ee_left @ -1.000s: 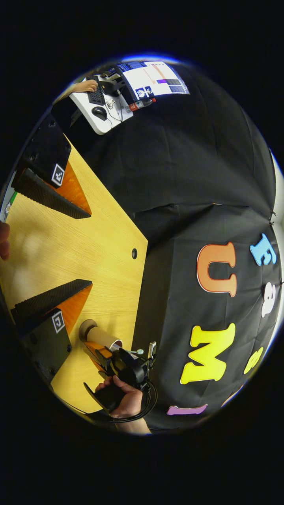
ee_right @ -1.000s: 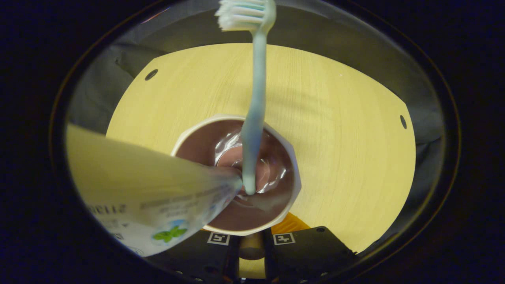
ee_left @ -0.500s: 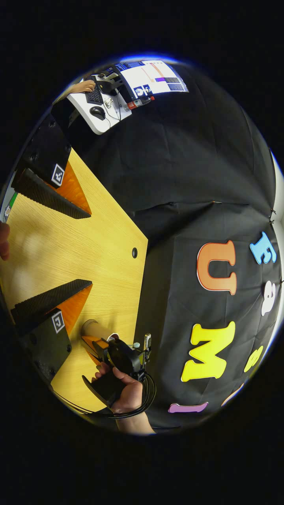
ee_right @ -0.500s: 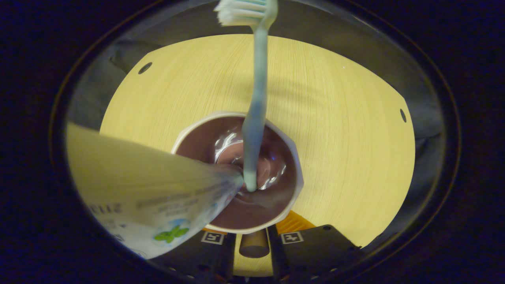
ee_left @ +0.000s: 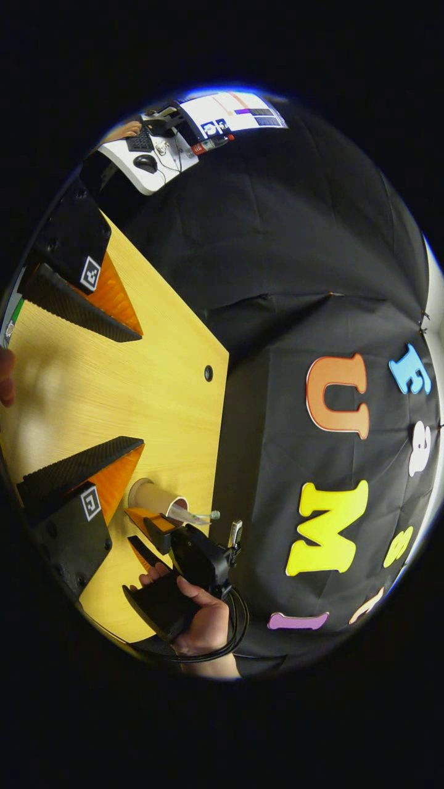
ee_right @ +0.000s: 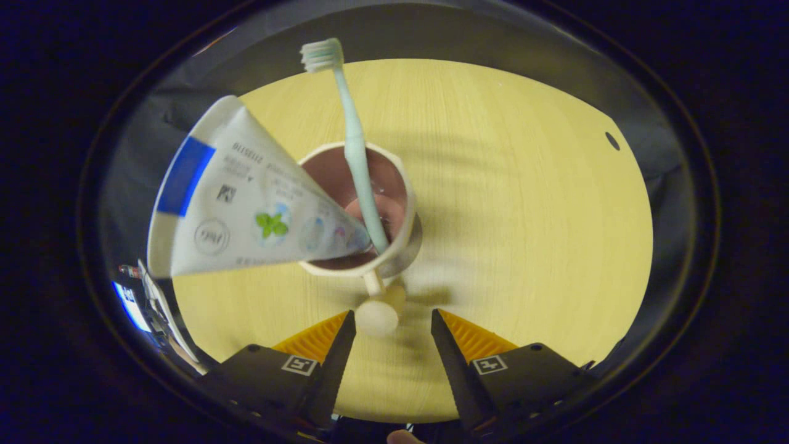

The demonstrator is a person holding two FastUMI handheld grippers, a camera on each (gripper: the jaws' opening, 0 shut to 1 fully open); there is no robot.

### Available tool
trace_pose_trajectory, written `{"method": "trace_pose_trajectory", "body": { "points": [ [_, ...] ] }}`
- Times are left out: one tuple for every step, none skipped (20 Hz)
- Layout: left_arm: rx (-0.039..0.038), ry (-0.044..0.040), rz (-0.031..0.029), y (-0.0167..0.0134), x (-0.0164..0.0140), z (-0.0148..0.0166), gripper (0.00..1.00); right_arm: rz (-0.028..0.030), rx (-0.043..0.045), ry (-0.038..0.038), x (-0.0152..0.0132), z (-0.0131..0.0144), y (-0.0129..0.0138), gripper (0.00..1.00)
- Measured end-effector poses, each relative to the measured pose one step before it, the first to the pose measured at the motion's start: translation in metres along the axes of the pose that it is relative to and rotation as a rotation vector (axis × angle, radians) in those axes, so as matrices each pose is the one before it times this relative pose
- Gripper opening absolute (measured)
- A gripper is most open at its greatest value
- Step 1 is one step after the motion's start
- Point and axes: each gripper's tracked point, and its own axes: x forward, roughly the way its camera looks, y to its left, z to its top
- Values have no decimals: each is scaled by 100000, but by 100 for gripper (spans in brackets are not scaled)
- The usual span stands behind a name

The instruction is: Put the toothbrush and toothpaste on the desktop into the cup, then pick up the cup and place it on the coaster on the desktop.

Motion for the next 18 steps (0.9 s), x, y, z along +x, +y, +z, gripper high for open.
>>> {"method": "trace_pose_trajectory", "body": {
  "points": [
    [1091,-618,-1827,-675,34,223,98,552,1520,-860,-497,-623,-451,75],
    [970,-1036,-1854,-623,60,450,98,443,1497,-960,-574,-608,-425,75],
    [769,-1054,-1792,-643,98,486,98,186,1777,-1032,-602,-520,-676,75],
    [933,-995,-1580,-705,44,506,98,373,1990,-908,-681,-527,-686,75],
    [897,-1048,-2045,-940,40,513,98,171,2188,-1338,-691,-341,-822,76],
    [942,-756,-2347,-1062,17,537,98,-246,1707,-1327,-653,-320,-859,75],
    [981,-954,-2706,-1076,139,482,98,-630,1311,-1277,-710,-301,-1040,75],
    [750,-1161,-2275,-1075,191,609,98,-635,699,-2000,-836,-100,-1133,76],
    [337,-725,-2112,-1064,192,577,98,-980,-203,-4096,-952,307,-1151,76],
    [302,-511,-1939,-964,275,360,98,-263,-290,-5219,-1088,557,-1062,76],
    [52,-672,-1345,-769,259,574,98,1215,335,-5505,-1173,722,-602,76],
    [-430,-826,-1080,-615,238,782,98,131,-196,-5944,-1140,807,-709,78],
    [69,-1542,-716,-573,266,862,98,541,-398,-6996,-1443,1124,-661,78],
    [468,-1128,-361,-469,300,840,98,131,-750,-7253,-1415,1090,-742,75],
    [730,-1262,-455,-396,259,871,98,205,-716,-7235,-1455,1373,-611,75],
    [531,-1669,-417,-500,108,1110,98,-494,-1196,-6902,-1417,1275,-486,75],
    [148,-1851,-567,-503,167,1032,98,-87,-1557,-6588,-1144,1288,-393,75],
    [244,-1632,-512,-501,176,942,98,-540,-1980,-5331,-976,1000,-383,78]
  ]
}}
